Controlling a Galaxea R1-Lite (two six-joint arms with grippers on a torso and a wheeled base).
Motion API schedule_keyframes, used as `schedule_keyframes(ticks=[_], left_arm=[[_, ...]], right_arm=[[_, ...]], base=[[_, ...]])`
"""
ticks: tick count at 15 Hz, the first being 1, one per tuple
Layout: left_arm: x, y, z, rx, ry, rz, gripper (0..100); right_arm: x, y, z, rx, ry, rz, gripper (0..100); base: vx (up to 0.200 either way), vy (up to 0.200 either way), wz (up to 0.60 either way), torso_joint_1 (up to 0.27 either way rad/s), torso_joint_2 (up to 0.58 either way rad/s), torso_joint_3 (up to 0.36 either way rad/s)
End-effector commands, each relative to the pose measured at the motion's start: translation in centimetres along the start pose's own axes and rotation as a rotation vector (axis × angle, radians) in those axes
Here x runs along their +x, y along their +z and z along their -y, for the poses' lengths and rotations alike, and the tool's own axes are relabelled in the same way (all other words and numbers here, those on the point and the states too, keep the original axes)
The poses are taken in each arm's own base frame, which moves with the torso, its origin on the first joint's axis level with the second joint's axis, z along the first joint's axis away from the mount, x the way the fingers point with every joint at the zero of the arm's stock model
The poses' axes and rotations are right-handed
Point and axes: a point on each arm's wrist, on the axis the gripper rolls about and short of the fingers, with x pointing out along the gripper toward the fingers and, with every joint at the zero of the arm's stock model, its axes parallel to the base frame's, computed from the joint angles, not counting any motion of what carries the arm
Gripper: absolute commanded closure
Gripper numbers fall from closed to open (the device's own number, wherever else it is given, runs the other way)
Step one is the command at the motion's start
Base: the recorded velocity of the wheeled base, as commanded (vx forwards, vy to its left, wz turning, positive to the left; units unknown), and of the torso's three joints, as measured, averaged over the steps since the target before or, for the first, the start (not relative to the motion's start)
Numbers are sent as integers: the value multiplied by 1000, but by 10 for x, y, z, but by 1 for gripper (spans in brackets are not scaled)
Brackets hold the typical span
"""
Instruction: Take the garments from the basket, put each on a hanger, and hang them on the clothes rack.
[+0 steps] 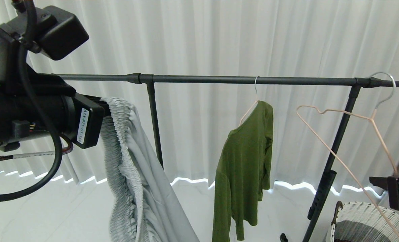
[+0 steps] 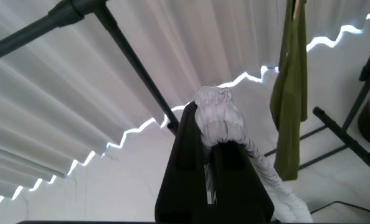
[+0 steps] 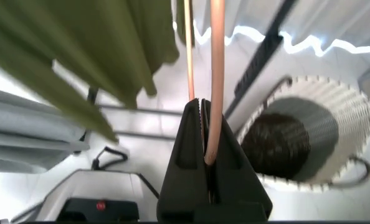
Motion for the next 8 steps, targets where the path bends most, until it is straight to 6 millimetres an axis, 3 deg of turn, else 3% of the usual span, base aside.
schedule_keyframes(ticks=[1, 6, 8], left_arm=[[1, 0, 0, 0, 0, -3, 100], [1, -1, 0, 1, -1, -5, 100], [5, -6, 3, 6, -7, -28, 100]], right_arm=[[-9, -7, 2, -6, 9, 7, 100], [-13, -11, 0, -64, 32, -13, 100], [-18, -14, -10, -114, 105, -14, 100]], base=[[-200, 0, 0, 7, 7, 12], [-200, 0, 0, 3, 5, 2], [0, 0, 0, 0, 0, 0]])
